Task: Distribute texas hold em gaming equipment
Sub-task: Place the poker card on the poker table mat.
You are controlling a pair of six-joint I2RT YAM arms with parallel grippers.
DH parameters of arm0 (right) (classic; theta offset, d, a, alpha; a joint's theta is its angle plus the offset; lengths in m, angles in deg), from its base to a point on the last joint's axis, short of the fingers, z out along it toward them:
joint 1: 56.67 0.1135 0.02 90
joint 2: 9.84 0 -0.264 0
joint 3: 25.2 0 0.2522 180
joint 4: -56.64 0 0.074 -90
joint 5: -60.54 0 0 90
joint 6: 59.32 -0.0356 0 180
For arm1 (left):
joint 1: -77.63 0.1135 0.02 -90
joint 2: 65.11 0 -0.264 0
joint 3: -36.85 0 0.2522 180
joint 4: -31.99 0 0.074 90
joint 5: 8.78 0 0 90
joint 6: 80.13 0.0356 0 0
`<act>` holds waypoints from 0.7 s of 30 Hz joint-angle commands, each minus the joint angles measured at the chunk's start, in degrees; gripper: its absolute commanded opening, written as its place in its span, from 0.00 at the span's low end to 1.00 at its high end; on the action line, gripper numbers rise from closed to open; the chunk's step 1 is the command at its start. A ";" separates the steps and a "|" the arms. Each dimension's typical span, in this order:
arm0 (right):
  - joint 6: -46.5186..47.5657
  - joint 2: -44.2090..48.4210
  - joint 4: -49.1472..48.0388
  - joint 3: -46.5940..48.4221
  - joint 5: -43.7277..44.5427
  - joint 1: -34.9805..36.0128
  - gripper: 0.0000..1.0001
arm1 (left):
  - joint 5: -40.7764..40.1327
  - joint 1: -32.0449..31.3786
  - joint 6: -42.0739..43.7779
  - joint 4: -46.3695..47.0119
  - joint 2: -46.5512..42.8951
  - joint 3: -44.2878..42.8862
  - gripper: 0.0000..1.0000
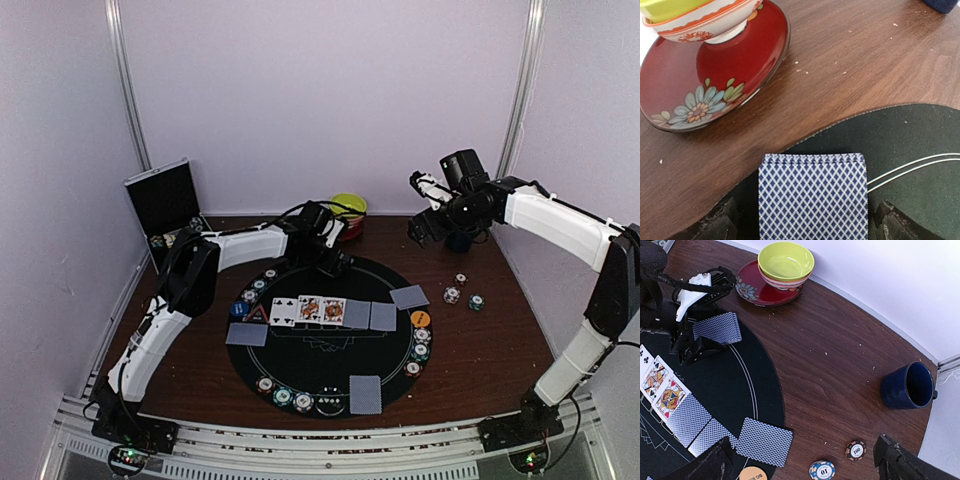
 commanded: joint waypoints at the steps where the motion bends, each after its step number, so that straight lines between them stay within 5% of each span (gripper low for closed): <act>1: -0.19 0.24 -0.93 -0.52 0.29 -0.50 1.00 | -1.41 -0.14 0.25 0.44 -3.31 2.56 0.98; 12: -4.48 7.09 -1.05 -0.77 2.06 -5.25 1.00 | -8.75 -2.02 -0.49 -9.29 -22.56 10.34 0.98; 21: -6.67 20.67 -1.56 -10.56 4.77 -5.44 1.00 | -17.31 -2.31 -6.02 -8.72 -53.04 38.97 0.98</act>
